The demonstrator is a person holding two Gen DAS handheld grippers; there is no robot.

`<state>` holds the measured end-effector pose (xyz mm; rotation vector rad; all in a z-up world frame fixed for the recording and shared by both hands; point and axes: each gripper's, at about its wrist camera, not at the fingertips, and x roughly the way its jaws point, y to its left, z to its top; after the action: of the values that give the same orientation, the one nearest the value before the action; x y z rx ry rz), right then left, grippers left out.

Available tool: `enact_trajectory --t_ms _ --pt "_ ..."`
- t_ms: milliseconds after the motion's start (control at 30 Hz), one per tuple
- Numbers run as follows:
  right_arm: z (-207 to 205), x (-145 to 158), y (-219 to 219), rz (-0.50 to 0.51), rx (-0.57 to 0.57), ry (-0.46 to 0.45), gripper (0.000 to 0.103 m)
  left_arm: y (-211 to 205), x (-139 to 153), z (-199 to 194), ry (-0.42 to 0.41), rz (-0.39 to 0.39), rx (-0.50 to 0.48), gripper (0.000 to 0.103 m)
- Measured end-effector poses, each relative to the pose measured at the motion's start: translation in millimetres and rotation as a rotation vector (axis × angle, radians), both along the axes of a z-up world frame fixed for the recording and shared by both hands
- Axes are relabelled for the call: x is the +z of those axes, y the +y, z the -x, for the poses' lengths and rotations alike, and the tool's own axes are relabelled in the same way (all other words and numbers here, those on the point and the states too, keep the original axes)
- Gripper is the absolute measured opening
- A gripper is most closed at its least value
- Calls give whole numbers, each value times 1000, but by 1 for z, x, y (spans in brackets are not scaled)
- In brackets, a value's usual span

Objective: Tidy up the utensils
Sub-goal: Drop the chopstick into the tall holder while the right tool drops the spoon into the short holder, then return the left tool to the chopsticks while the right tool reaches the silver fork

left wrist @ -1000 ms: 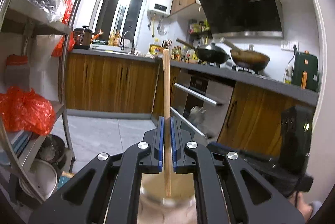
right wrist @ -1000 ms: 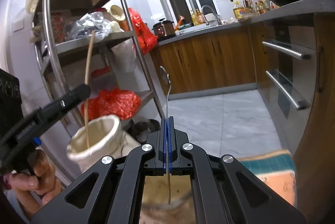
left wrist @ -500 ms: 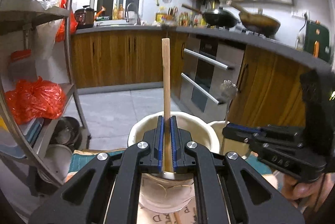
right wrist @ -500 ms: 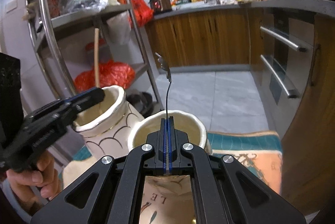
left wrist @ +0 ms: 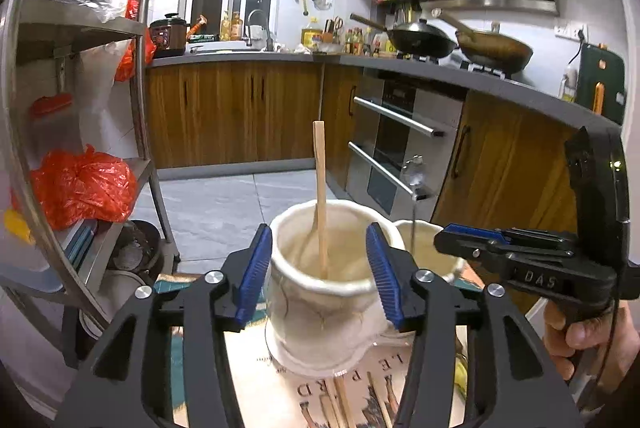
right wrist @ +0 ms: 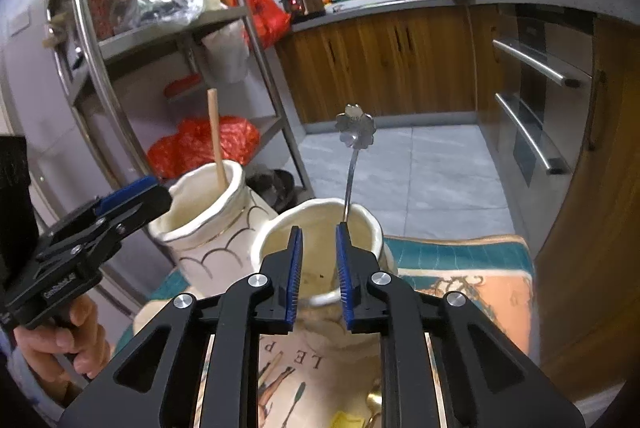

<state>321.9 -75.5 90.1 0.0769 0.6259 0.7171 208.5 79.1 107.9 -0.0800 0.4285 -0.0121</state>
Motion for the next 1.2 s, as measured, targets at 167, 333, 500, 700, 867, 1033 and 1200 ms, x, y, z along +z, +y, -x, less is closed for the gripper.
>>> enact_trajectory --t_ms 167,333,500,700,867,1033,1200 --pt "24 -4 -26 -60 -21 -3 20 6 -15 29 15 49 21 52" --pt "43 -21 -44 -1 -67 25 20 17 -48 44 112 90 44 52" --pt "52 -46 -59 27 -100 85 20 23 -81 53 195 85 40 51" --pt "75 -75 -75 59 -58 174 20 14 -111 57 312 35 -27 40" --pt "95 -85 -83 61 -27 202 20 0 -115 57 349 12 -93 36" --pt "99 -88 -89 67 -38 213 20 -14 -122 52 383 -35 -98 34" --pt "101 -90 -93 74 -44 214 20 -14 -125 52 401 -65 -75 34"
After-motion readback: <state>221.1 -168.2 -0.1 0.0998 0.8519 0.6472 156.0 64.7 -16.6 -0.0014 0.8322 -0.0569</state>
